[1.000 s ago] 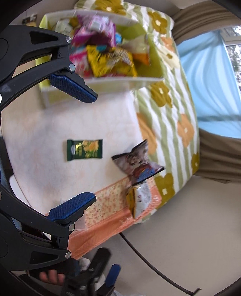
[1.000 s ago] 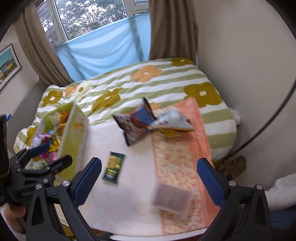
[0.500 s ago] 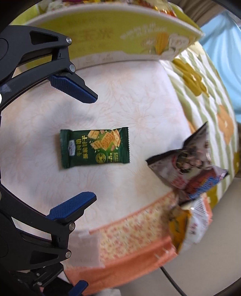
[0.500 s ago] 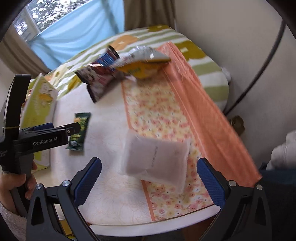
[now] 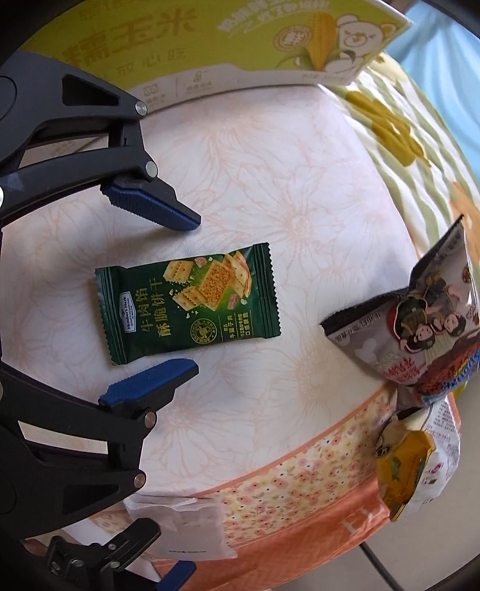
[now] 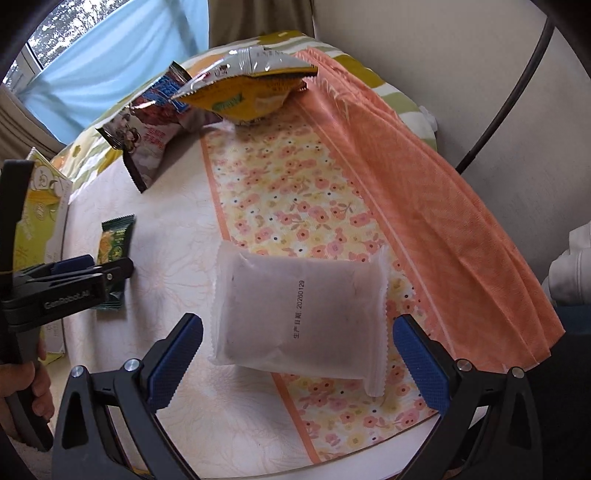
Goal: Organize snacks
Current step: 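Grasp the green biscuit packet with the left tool while the right tool grasps a white bag, then carry both packets over the cardboard box and open both tools to drop them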
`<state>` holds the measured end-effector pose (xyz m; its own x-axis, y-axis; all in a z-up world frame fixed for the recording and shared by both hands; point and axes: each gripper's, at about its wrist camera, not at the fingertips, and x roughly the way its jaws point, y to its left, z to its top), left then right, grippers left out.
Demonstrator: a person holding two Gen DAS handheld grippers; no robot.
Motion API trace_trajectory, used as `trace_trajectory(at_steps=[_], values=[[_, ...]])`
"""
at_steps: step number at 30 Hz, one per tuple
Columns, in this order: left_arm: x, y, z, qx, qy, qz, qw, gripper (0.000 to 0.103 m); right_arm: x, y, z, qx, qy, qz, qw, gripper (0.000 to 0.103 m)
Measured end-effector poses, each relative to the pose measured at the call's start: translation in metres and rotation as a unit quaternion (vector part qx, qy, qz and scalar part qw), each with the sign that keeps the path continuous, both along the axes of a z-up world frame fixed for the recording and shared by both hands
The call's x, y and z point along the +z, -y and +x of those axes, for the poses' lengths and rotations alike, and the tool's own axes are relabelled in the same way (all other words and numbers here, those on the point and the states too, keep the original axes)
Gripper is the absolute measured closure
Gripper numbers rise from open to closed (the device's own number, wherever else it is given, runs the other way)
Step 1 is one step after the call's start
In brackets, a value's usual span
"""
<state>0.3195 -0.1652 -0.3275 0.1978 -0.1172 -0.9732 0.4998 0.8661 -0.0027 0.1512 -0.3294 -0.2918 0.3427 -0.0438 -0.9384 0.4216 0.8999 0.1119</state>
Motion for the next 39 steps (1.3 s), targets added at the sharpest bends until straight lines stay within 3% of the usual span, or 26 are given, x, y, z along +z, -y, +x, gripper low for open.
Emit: trace_trajectory(at_steps=[2, 4, 21, 25, 32, 39], values=[[0.002, 0.001, 0.001, -0.006, 0.002, -0.002, 1.0000, 0.052, -0.002, 0.000, 0.002, -0.002, -0.004, 0.001, 1.000, 0.000], [0.003, 0.003, 0.002, -0.013, 0.002, -0.003, 0.9999, 0.059, -0.004, 0.000, 0.005, -0.003, -0.009, 0.000, 1.000, 0.000], [0.006, -0.002, -0.001, -0.020, -0.005, -0.024, 0.9995, 0.061, -0.026, -0.029, 0.034, 0.027, -0.075, -0.055, 0.995, 0.000], [0.010, -0.005, -0.002, -0.017, -0.002, -0.027, 0.9995, 0.061, -0.027, -0.032, 0.035, 0.034, -0.071, -0.059, 0.995, 0.000], [0.022, -0.005, -0.013, -0.007, 0.007, -0.038, 0.9992, 0.061, -0.013, -0.025, 0.025, 0.050, -0.040, -0.058, 0.996, 0.030], [0.060, -0.005, -0.028, 0.007, 0.038, -0.059, 0.9975, 0.061, 0.021, -0.022, 0.022, 0.070, 0.000, -0.055, 0.996, 0.032]])
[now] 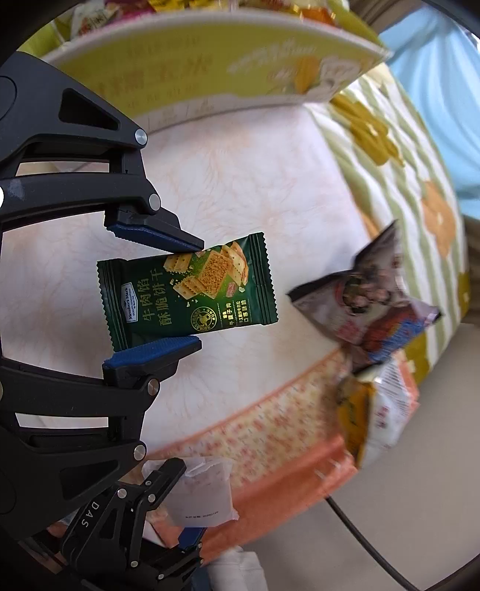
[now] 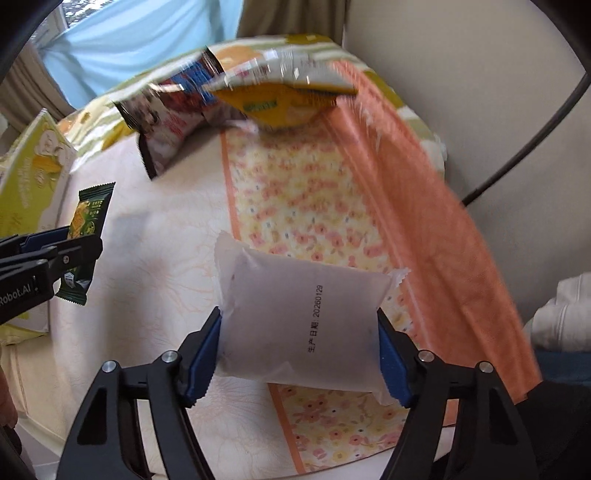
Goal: Organize snacks
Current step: 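Carry both packets over the cardboard box and open both tools to drop them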
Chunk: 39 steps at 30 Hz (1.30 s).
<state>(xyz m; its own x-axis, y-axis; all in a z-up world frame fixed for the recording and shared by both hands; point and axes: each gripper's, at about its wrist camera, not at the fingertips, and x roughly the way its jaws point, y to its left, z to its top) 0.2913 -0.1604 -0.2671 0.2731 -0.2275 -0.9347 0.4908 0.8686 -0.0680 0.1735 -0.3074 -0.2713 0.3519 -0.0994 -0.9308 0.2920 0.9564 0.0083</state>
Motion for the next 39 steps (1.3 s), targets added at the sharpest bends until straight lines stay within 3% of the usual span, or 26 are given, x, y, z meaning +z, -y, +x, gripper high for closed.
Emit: trace_trajectory(at_steps=[9, 13, 19, 24, 29, 33, 39], values=[[0.088, -0.028, -0.023, 0.066, 0.075, -0.042, 0.9942, 0.061, 0.077, -0.002, -0.002, 0.083, 0.079, -0.004, 0.993, 0.032], [0.123, -0.060, -0.033, 0.113, 0.113, -0.041, 0.9864, 0.061, 0.114, -0.026, 0.006, 0.159, 0.120, 0.005, 0.980, 0.032], [0.156, -0.128, -0.037, 0.182, 0.143, -0.038, 0.9721, 0.061, 0.143, -0.076, 0.024, 0.246, 0.157, 0.044, 0.956, 0.032], [0.163, -0.187, -0.039, 0.213, 0.158, -0.032, 0.9637, 0.061, 0.157, -0.135, 0.033, 0.290, 0.170, 0.084, 0.938, 0.032], [0.154, -0.245, -0.033, 0.227, 0.152, -0.031, 0.9616, 0.061, 0.159, -0.192, 0.046, 0.309, 0.169, 0.097, 0.931, 0.032], [0.138, -0.281, -0.027, 0.223, 0.143, -0.030, 0.9637, 0.061, 0.150, -0.229, 0.058, 0.310, 0.155, 0.112, 0.931, 0.032], [0.107, -0.303, -0.018, 0.179, 0.125, -0.032, 0.9753, 0.061, 0.135, -0.260, 0.064, 0.285, 0.133, 0.107, 0.943, 0.032]])
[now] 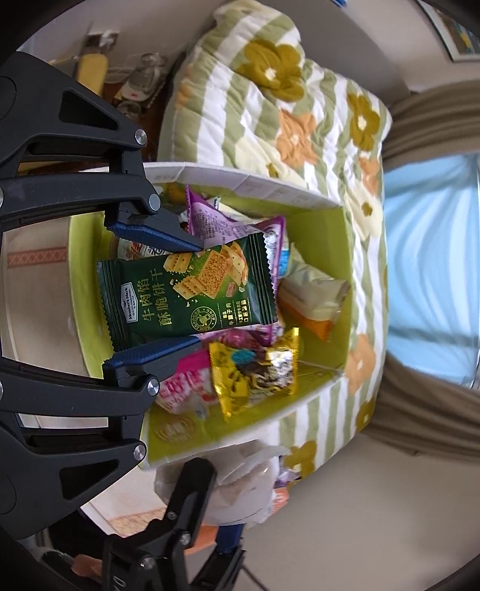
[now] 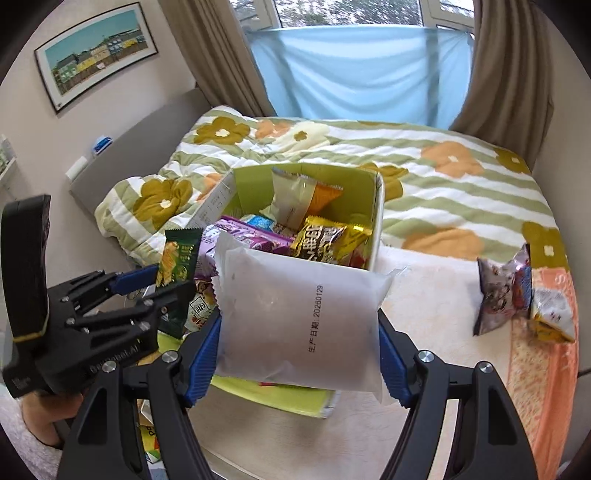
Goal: Organize snacks
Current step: 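Carry both packets over the cardboard box and open both tools to drop them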
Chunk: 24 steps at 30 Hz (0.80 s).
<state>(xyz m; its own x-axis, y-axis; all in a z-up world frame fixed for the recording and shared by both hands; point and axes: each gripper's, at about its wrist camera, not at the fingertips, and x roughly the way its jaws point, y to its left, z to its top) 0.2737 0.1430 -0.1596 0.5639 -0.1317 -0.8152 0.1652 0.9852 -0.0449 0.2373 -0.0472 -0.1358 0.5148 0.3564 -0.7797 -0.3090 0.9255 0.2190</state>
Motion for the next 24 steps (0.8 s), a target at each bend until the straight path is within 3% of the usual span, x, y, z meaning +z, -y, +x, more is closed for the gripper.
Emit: trace_trajectory(at_steps=[4, 6, 7, 8, 21, 23, 24], values=[[-0.012, -0.004, 0.004, -0.016, -0.012, 0.001, 0.9998, 0.058, -0.008, -0.010, -0.001, -0.020, -0.016, -0.006, 1.000, 0.032], [-0.017, -0.006, 0.005, -0.025, -0.022, -0.003, 0.9995, 0.031, -0.011, -0.014, -0.001, -0.031, -0.022, -0.009, 0.999, 0.032], [-0.018, -0.008, 0.004, -0.025, -0.020, -0.002, 0.9995, 0.008, -0.012, -0.016, 0.000, -0.035, -0.025, -0.010, 0.999, 0.032], [-0.017, -0.010, 0.002, -0.023, -0.015, -0.003, 0.9996, 0.002, -0.014, -0.017, 0.000, -0.038, -0.029, -0.011, 0.999, 0.032], [-0.002, -0.058, -0.021, 0.067, -0.004, -0.020, 0.9975, 0.002, -0.032, -0.034, 0.013, -0.010, -0.048, -0.022, 0.999, 0.030], [-0.001, -0.063, -0.022, 0.077, -0.001, -0.018, 0.9969, 0.002, -0.032, -0.035, 0.014, -0.006, -0.045, -0.014, 0.999, 0.024], [0.000, -0.064, -0.023, 0.080, -0.001, -0.017, 0.9966, 0.002, -0.030, -0.033, 0.014, -0.005, -0.037, -0.006, 0.999, 0.015]])
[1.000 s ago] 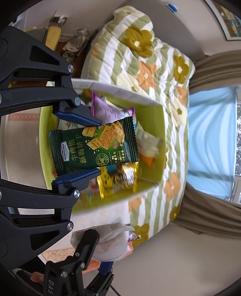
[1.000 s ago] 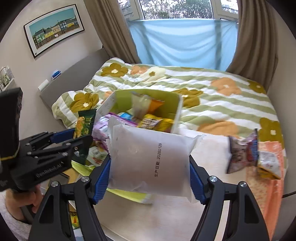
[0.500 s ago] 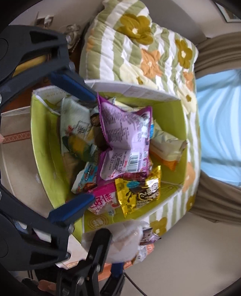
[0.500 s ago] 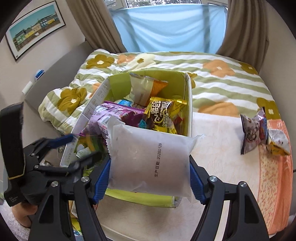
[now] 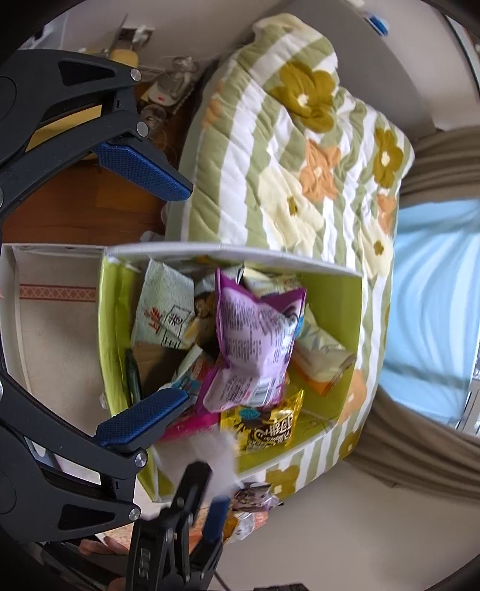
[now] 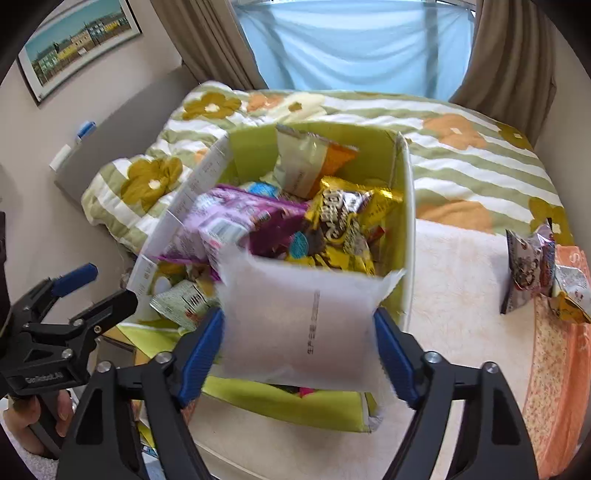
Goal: Organize snacks
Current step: 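Carry both packets over the cardboard box and open both tools to drop them, then move both tools back to the last two bags on the orange cloth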
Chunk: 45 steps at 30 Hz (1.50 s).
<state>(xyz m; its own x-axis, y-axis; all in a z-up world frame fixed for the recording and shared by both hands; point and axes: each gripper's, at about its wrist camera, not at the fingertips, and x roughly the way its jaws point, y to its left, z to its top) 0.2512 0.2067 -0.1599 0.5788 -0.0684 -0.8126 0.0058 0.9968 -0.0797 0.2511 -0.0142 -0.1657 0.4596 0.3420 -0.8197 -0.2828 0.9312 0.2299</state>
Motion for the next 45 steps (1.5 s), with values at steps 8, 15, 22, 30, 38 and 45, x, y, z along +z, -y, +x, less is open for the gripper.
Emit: trace_trajectory(at_steps=[8, 15, 22, 30, 38, 45], values=[[0.000, 0.003, -0.012, 0.008, -0.003, -0.003, 1.0000, 0.002, 0.008, 0.014, -0.007, -0.013, 0.021, 0.012, 1.000, 0.004], [0.009, 0.013, -0.019, -0.011, 0.005, 0.000, 0.9999, 0.002, 0.010, 0.020, -0.022, -0.021, 0.022, 0.010, 0.999, 0.004], [0.017, 0.033, -0.020, -0.060, 0.009, -0.009, 0.9981, 0.002, 0.025, 0.036, -0.039, -0.051, 0.041, 0.010, 0.998, 0.004], [0.030, 0.084, -0.010, -0.145, 0.027, -0.010, 0.9889, 0.002, 0.047, 0.084, -0.065, -0.115, 0.051, -0.002, 0.992, 0.004], [0.053, 0.168, 0.003, -0.222, 0.060, 0.014, 0.9730, 0.002, 0.077, 0.165, -0.071, -0.184, 0.086, -0.024, 0.979, 0.004], [0.056, 0.259, 0.034, -0.259, 0.057, 0.034, 0.9636, 0.002, 0.085, 0.252, -0.046, -0.208, 0.084, -0.013, 0.974, 0.004]])
